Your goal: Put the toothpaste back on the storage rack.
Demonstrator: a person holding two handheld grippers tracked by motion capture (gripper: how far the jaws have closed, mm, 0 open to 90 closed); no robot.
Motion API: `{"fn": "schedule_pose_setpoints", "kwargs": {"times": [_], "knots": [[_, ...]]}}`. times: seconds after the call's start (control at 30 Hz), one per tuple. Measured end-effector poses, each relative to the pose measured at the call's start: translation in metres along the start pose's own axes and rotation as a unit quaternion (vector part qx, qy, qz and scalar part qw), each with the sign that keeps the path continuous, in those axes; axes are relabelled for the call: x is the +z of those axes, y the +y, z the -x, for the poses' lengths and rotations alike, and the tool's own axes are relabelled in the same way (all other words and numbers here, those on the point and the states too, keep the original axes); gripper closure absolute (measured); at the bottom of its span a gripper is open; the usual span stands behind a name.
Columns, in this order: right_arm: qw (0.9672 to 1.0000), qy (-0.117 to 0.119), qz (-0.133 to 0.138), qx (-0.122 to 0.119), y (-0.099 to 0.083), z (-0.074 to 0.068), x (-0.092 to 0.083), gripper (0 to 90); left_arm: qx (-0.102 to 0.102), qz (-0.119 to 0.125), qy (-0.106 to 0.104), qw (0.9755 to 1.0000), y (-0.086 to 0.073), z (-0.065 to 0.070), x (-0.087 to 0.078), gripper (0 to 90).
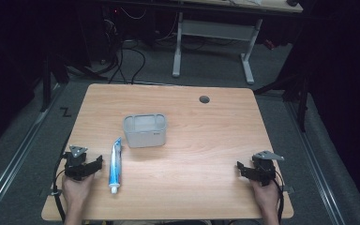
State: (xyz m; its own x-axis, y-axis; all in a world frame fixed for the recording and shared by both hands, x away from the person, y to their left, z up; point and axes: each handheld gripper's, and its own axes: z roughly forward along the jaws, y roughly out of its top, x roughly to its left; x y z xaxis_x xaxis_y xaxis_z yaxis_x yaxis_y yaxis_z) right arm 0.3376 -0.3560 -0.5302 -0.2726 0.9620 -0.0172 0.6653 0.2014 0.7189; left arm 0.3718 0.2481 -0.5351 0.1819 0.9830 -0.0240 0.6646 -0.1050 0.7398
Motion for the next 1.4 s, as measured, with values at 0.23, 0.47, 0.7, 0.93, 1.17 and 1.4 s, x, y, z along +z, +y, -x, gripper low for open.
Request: {"fn": "schedule_pose_setpoints", "kwargs": {"times": [0.23,0.47,0.7,0.93,1.17,1.4], "knots": [[1.0,0.0,0.0,0.0,0.0,0.0,0.0,27.5,0.003,0.006,-0.001,1.0,0.002,0.001,-0.007,29.6],[1.0,0.0,0.0,-0.001,0.0,0.0,0.0,27.5,0.007,0.01,-0.009,0.9999,0.002,0.003,-0.015,30.7],[1.0,0.0,0.0,0.0,0.0,0.0,0.0,27.5,0.002,0.011,-0.018,0.9998,0.004,0.005,-0.025,34.0],[1.0,-0.001,0.0,0.0,0.0,0.0,0.0,27.5,0.008,0.013,-0.025,0.9996,0.002,0.009,-0.035,33.3],[1.0,0.0,0.0,0.0,0.0,0.0,0.0,27.5,0.002,0.019,-0.048,0.9986,0.001,0.015,-0.048,34.3],[1.0,0.0,0.0,0.001,0.0,0.0,0.0,27.5,0.008,0.016,-0.049,0.9986,0.001,0.02,-0.055,32.0]]}}
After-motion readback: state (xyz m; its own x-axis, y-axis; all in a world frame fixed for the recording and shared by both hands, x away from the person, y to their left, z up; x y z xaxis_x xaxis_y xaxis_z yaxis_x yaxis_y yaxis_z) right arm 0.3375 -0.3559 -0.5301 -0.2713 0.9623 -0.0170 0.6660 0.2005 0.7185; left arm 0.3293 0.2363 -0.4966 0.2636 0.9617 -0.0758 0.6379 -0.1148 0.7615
